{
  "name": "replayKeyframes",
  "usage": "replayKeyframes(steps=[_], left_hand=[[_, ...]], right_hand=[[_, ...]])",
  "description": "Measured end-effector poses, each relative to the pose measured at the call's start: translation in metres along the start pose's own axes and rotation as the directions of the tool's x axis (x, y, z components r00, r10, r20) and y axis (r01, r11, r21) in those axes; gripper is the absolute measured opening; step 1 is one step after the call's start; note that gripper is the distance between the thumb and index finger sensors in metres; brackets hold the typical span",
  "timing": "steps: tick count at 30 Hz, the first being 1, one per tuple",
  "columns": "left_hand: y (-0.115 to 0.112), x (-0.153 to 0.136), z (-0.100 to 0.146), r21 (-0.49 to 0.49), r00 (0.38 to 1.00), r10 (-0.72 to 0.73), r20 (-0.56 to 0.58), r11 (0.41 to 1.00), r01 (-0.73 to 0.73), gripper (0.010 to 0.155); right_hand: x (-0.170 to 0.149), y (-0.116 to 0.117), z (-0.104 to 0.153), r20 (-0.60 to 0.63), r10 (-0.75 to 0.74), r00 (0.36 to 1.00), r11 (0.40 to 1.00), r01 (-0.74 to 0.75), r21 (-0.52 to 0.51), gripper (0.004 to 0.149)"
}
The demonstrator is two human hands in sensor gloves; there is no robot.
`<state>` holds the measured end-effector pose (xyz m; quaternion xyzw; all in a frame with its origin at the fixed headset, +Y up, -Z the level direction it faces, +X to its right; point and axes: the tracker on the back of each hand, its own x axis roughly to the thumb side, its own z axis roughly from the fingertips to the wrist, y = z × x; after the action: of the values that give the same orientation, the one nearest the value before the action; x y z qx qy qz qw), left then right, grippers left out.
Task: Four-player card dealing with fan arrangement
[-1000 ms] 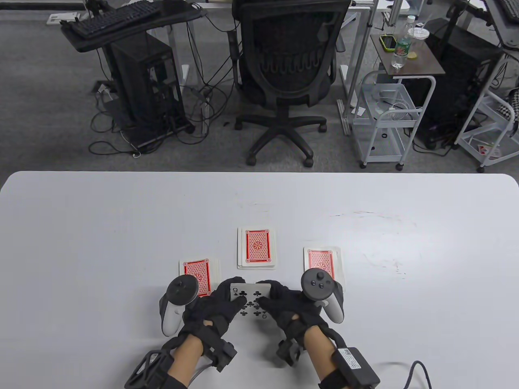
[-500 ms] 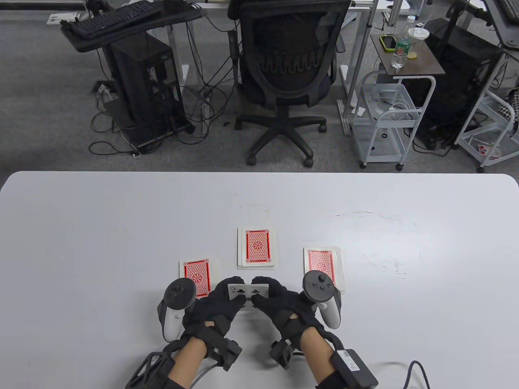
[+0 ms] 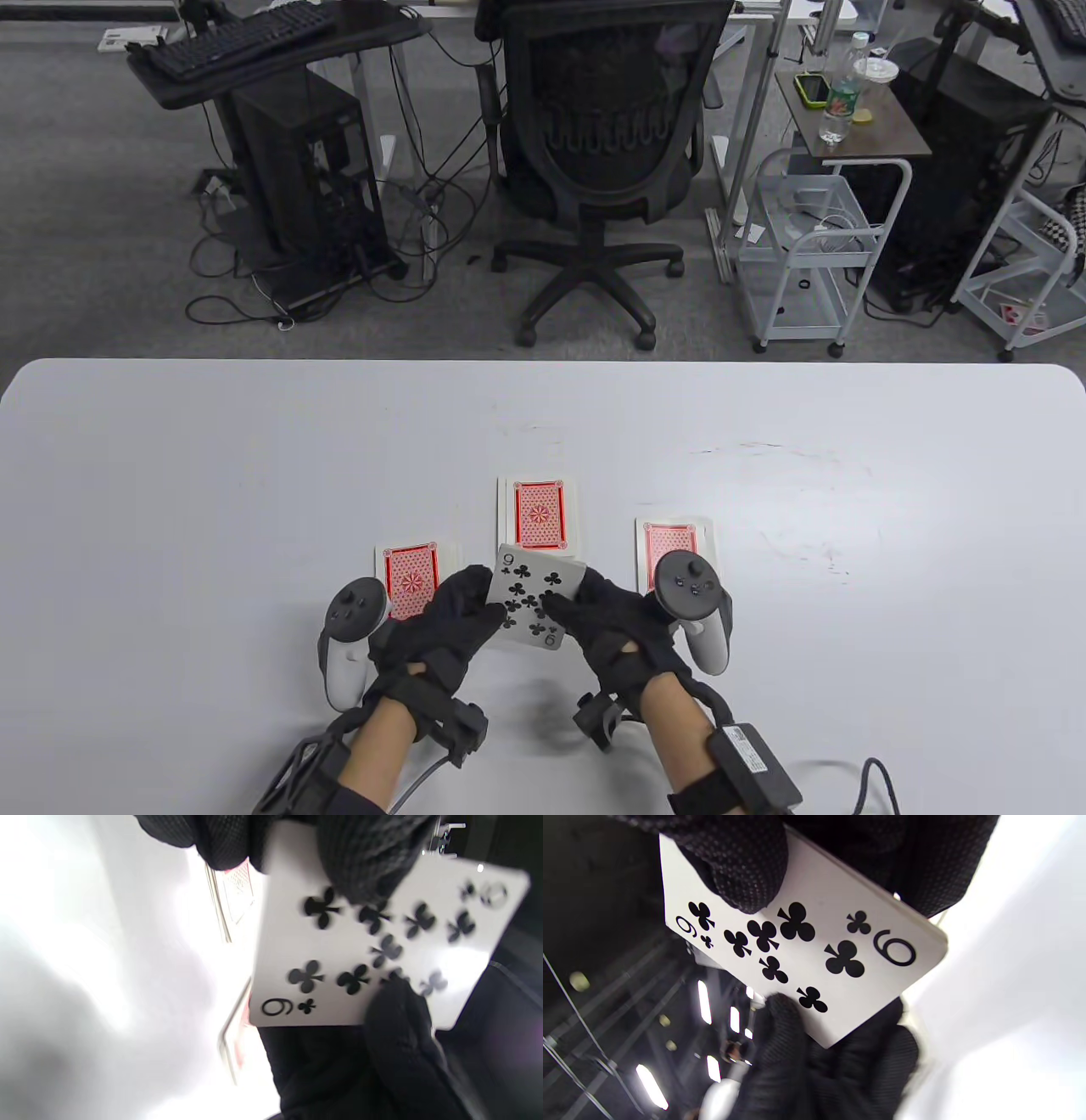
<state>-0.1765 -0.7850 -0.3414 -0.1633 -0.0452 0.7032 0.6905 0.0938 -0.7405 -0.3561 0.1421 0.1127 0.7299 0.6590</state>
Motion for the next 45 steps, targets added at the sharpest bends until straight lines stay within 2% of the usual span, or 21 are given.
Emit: replayKeyframes(steps=[2,5,8,9,11,13,14,16,19,21,25,27,28,30,34,38,39,40,42,43,45], left_hand=[[-0.004,-0.002,-0.002,-0.065,0.995,0.1,0.021,0.993,-0.099,0.085],[-0.015,-0.001,-0.005,-0.194,0.985,0.167,0.047,0.969,-0.155,0.092],[-0.027,0.004,-0.005,-0.272,0.98,0.18,0.079,0.95,-0.153,0.083],[-0.029,0.006,-0.005,-0.282,0.977,0.193,0.09,0.946,-0.161,0.075],[-0.03,0.006,-0.003,-0.273,0.96,0.265,0.09,0.934,-0.232,0.066],[-0.028,0.008,-0.002,-0.271,0.95,0.295,0.101,0.927,-0.259,0.061],[-0.027,0.012,-0.001,-0.268,0.942,0.313,0.118,0.924,-0.273,0.057],[-0.023,0.021,0.002,-0.251,0.94,0.318,0.123,0.926,-0.28,0.054],[-0.019,0.03,0.002,-0.262,0.948,0.299,0.109,0.929,-0.263,0.053],[-0.02,0.035,0.002,-0.267,0.959,0.257,0.12,0.939,-0.218,0.053],[-0.022,0.037,0.001,-0.267,0.97,0.181,0.162,0.955,-0.133,0.052],[-0.022,0.037,0.0,-0.246,0.972,0.147,0.183,0.964,-0.099,0.051],[-0.022,0.037,0.0,-0.255,0.974,0.125,0.187,0.964,-0.075,0.051],[-0.02,0.041,0.001,-0.253,0.976,0.094,0.195,0.966,-0.043,0.052],[-0.016,0.034,0.004,-0.255,0.982,0.044,0.185,0.967,0.004,0.054],[-0.016,0.017,0.007,-0.275,0.988,0.078,0.136,0.961,-0.038,0.051],[-0.015,0.015,0.006,-0.268,0.988,0.078,0.131,0.963,-0.04,0.05],[-0.015,0.013,0.005,-0.277,0.988,0.085,0.126,0.96,-0.047,0.05],[-0.016,0.011,0.003,-0.293,0.983,0.13,0.126,0.952,-0.089,0.051],[-0.018,0.011,0.003,-0.288,0.98,0.159,0.119,0.95,-0.119,0.051],[-0.018,0.009,0.003,-0.288,0.982,0.152,0.116,0.951,-0.113,0.053]], right_hand=[[0.004,0.001,0.0,0.016,-0.094,0.995,0.995,0.094,0.017,0.045],[0.004,0.007,0.0,0.024,-0.227,0.974,0.973,0.225,0.043,0.045],[0.003,0.019,-0.001,-0.015,-0.272,0.962,0.957,0.272,0.106,0.046],[0.004,0.022,-0.001,-0.02,-0.248,0.969,0.961,0.248,0.126,0.046],[0.014,0.018,0.0,-0.016,-0.149,0.989,0.985,0.15,0.081,0.046],[0.028,0.013,0.003,-0.044,0.036,0.998,0.998,-0.033,0.058,0.052],[0.038,0.007,0.004,-0.037,0.186,0.982,0.982,-0.186,0.021,0.059],[0.056,0.0,0.005,0.017,0.332,0.943,0.941,-0.33,-0.067,0.072],[0.087,-0.008,0.0,0.194,0.415,0.889,0.903,-0.376,-0.206,0.076],[0.102,-0.003,-0.005,0.239,0.446,0.862,0.891,-0.402,-0.211,0.073],[0.107,0.015,-0.007,0.196,0.57,0.798,0.815,-0.519,-0.258,0.07],[0.103,0.021,-0.004,0.149,0.648,0.747,0.738,-0.568,-0.363,0.064],[0.102,0.021,-0.003,0.145,0.653,0.743,0.723,-0.556,-0.409,0.058],[0.1,0.02,-0.005,0.141,0.617,0.774,0.754,-0.532,-0.385,0.052],[0.095,0.016,-0.014,0.208,0.438,0.875,0.896,-0.406,-0.181,0.039],[0.085,0.01,-0.024,0.216,0.361,0.907,0.927,-0.375,0.029,0.039],[0.081,0.009,-0.025,0.204,0.34,0.918,0.933,-0.356,0.047,0.04],[0.076,0.006,-0.025,0.131,0.336,0.933,0.938,-0.344,0.042,0.043],[0.069,0.002,-0.021,0.064,0.39,0.919,0.919,-0.384,-0.084,0.053],[0.067,0.002,-0.021,0.069,0.411,0.909,0.904,-0.396,-0.161,0.05],[0.067,0.003,-0.022,0.115,0.415,0.903,0.906,-0.398,-0.148,0.042]])
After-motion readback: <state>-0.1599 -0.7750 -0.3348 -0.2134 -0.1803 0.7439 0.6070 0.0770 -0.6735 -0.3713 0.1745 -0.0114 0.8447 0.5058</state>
